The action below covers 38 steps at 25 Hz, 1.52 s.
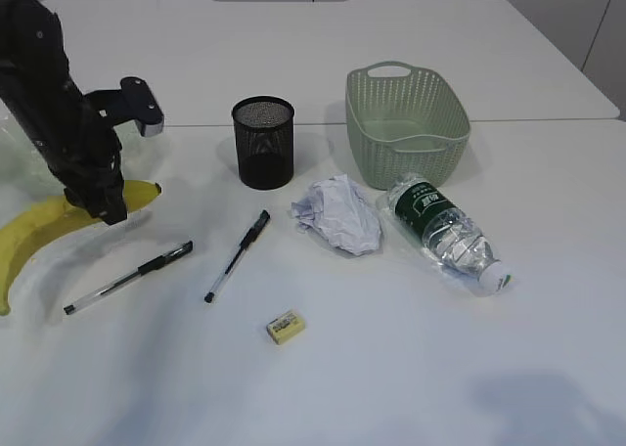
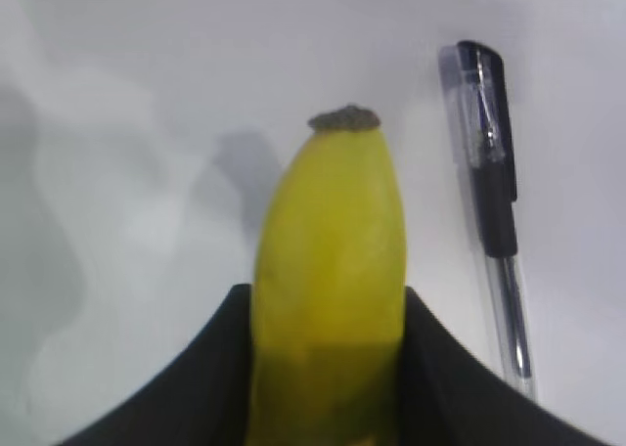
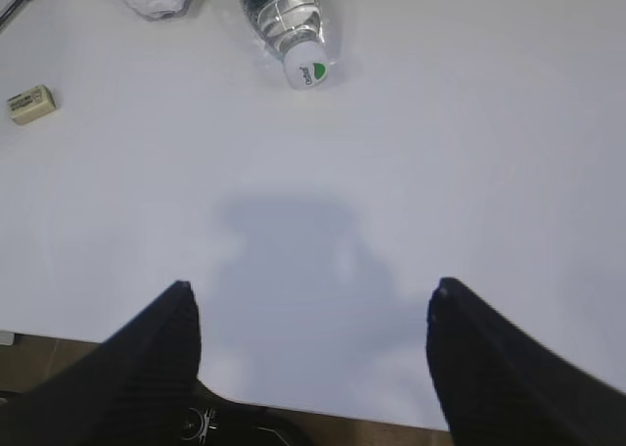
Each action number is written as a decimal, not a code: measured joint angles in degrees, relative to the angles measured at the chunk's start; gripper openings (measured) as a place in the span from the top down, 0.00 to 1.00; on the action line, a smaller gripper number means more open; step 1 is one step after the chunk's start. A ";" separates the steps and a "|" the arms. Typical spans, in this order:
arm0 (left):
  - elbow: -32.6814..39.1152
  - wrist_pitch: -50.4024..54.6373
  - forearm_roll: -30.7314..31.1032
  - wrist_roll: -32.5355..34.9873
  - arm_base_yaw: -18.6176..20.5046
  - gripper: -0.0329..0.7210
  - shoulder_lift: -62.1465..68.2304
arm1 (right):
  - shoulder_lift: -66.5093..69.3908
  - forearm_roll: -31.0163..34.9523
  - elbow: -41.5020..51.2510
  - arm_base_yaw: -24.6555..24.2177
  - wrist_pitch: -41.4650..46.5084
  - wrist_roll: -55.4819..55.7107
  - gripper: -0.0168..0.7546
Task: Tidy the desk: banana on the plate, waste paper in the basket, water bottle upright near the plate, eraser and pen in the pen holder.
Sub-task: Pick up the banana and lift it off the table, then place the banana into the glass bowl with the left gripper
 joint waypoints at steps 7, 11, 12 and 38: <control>-3.50 0.88 0.00 -1.79 0.39 0.63 -3.63 | 0.00 1.24 0.00 0.00 -0.06 0.00 0.28; -8.93 -2.05 0.00 -7.14 2.03 0.63 -3.88 | 0.00 1.35 0.00 0.00 -0.14 0.00 0.28; -10.04 -3.51 -0.03 -8.80 2.73 0.64 -3.88 | 0.00 1.35 0.00 0.00 -0.14 0.00 0.28; -23.76 -31.84 -17.14 -13.95 12.89 0.64 9.63 | 0.00 1.96 0.00 0.00 -0.33 -0.13 0.28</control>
